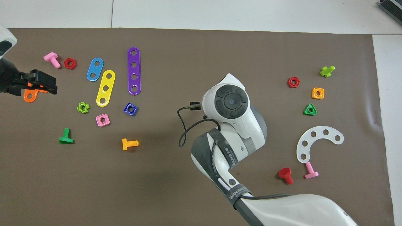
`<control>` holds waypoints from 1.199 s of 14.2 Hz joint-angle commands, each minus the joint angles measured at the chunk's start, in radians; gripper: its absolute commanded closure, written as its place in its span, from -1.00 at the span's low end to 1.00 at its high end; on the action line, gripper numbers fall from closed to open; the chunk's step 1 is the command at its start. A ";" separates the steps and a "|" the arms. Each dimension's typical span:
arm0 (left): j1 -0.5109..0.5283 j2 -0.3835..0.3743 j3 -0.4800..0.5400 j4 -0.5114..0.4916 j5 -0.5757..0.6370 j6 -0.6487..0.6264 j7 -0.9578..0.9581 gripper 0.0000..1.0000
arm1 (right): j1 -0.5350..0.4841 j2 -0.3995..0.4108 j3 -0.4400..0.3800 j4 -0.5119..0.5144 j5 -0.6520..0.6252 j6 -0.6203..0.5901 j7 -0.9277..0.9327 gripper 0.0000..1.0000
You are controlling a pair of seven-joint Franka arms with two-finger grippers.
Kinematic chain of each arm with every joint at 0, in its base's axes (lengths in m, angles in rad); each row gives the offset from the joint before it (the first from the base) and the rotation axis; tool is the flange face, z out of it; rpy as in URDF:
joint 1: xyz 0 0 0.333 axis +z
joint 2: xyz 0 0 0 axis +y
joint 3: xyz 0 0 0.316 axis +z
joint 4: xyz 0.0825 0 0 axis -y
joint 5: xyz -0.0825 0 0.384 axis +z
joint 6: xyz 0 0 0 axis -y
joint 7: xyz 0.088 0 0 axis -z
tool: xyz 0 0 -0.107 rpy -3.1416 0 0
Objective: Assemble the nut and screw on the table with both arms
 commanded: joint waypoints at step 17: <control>-0.143 0.109 -0.010 -0.417 -0.102 0.606 0.282 -0.97 | -0.107 -0.116 -0.011 0.000 -0.069 -0.067 0.073 -1.00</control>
